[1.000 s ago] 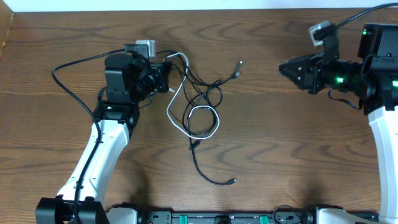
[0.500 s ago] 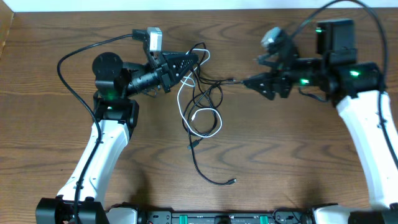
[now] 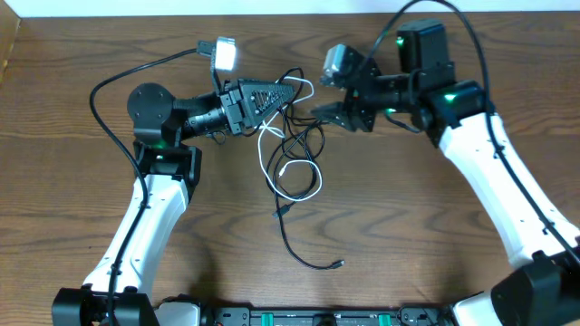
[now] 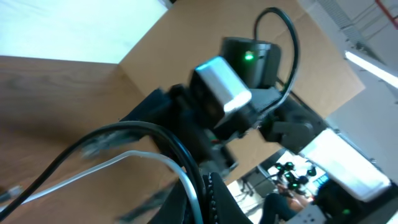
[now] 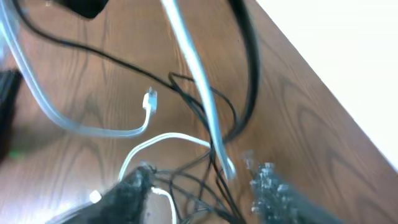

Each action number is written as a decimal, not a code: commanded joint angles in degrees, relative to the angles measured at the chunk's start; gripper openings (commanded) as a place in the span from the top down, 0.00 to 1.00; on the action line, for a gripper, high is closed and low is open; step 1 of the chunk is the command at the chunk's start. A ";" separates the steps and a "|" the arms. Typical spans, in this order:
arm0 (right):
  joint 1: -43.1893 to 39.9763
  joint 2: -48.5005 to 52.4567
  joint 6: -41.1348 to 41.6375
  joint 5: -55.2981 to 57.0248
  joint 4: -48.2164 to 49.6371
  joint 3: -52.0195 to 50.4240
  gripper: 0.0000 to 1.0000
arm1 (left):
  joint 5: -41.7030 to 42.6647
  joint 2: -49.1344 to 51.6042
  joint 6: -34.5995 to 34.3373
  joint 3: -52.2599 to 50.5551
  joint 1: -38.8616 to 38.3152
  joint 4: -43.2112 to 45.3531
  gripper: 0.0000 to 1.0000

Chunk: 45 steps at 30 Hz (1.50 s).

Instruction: Untangle cables

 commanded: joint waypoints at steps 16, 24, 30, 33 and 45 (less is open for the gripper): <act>0.24 4.48 3.89 -0.57 5.88 0.33 0.99 | 3.39 0.09 -6.91 0.26 1.70 3.32 0.69; -6.80 -0.33 17.92 6.10 3.37 0.33 0.99 | 7.10 0.11 -4.52 0.26 6.47 3.30 0.54; -12.52 -5.99 22.45 6.03 1.25 0.33 0.99 | 8.96 0.11 0.04 0.24 8.68 3.28 0.54; -14.60 -8.79 22.43 6.08 -0.17 0.33 0.99 | 8.96 0.11 1.40 0.24 9.22 3.28 0.54; -17.53 -17.68 24.35 10.12 -2.82 0.33 0.99 | 8.96 0.96 14.19 -0.35 9.29 -5.62 0.48</act>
